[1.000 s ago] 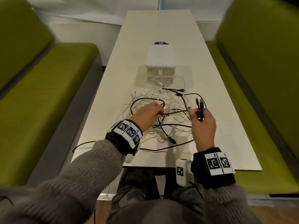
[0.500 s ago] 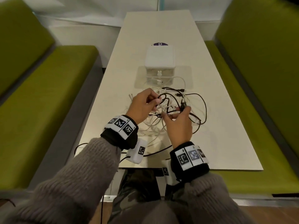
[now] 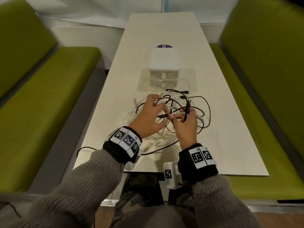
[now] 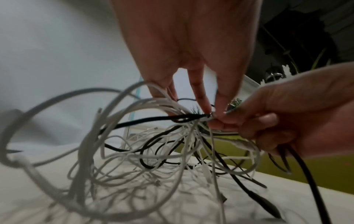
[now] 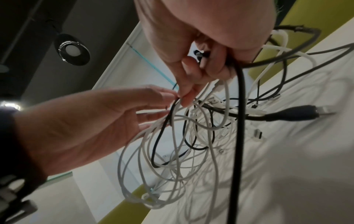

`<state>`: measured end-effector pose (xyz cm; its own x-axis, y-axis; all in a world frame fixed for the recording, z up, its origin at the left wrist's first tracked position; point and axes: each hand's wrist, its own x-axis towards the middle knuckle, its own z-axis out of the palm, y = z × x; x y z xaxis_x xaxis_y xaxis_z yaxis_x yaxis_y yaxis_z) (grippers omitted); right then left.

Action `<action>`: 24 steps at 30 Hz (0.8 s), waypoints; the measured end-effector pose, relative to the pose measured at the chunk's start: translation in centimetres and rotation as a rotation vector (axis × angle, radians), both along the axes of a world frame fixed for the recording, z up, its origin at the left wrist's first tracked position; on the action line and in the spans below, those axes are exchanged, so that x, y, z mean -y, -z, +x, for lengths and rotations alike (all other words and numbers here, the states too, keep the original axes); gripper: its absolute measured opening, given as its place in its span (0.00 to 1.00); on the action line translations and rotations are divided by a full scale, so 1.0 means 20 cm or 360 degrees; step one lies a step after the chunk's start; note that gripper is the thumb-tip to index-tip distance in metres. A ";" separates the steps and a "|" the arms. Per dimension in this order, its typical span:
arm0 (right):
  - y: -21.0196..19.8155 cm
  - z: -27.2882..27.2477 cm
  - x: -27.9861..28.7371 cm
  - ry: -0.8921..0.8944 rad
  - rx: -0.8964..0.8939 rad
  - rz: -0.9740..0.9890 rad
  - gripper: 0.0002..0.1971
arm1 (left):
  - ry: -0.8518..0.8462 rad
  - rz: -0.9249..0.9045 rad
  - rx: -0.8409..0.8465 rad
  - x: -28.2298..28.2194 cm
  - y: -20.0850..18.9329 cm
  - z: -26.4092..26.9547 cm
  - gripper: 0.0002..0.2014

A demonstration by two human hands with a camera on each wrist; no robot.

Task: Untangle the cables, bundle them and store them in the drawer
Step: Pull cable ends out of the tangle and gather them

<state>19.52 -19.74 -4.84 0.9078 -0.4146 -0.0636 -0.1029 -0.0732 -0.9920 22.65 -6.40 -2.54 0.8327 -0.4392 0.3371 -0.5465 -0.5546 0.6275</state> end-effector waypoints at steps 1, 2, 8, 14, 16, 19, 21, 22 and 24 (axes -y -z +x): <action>-0.01 0.00 0.00 -0.0029 0.0015 -0.0012 0.17 | 0.0012 0.0053 0.0022 -0.01 0.02 0.00 0.09; -0.01 0.00 -0.01 -0.0057 0.0024 -0.0022 0.17 | -0.0015 0.0069 0.0043 -0.01 0.03 0.00 0.10; 0.02 0.02 -0.03 0.0006 -0.0044 0.0090 0.17 | -0.0055 0.0034 0.0040 -0.02 0.02 0.03 0.06; 0.04 0.01 -0.01 0.0129 0.0008 -0.0029 0.13 | -0.0101 0.0103 0.0156 -0.04 0.05 0.00 0.03; 0.03 0.00 -0.02 0.0142 0.0016 -0.0088 0.14 | -0.0100 0.0041 0.0155 -0.03 0.03 -0.02 0.03; 0.03 0.01 -0.04 0.0097 -0.0083 -0.0102 0.17 | -0.0169 -0.0057 -0.0101 0.00 -0.01 -0.04 0.02; 0.04 0.03 -0.03 0.0056 -0.0207 0.0084 0.16 | -0.0190 -0.0104 -0.0278 0.00 -0.03 -0.05 0.06; 0.04 0.03 -0.03 0.0048 -0.0245 0.0237 0.15 | -0.0178 -0.0155 -0.0313 0.00 -0.04 -0.06 0.07; 0.05 0.05 -0.02 0.0064 -0.0248 0.0421 0.16 | -0.0157 -0.0286 -0.0361 0.00 -0.05 -0.07 0.10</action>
<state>20.45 -19.32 -5.78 0.8618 -0.4005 -0.3114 -0.2530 0.1927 -0.9481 21.28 -6.37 -1.62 0.9312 -0.3028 0.2029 -0.3305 -0.4668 0.8203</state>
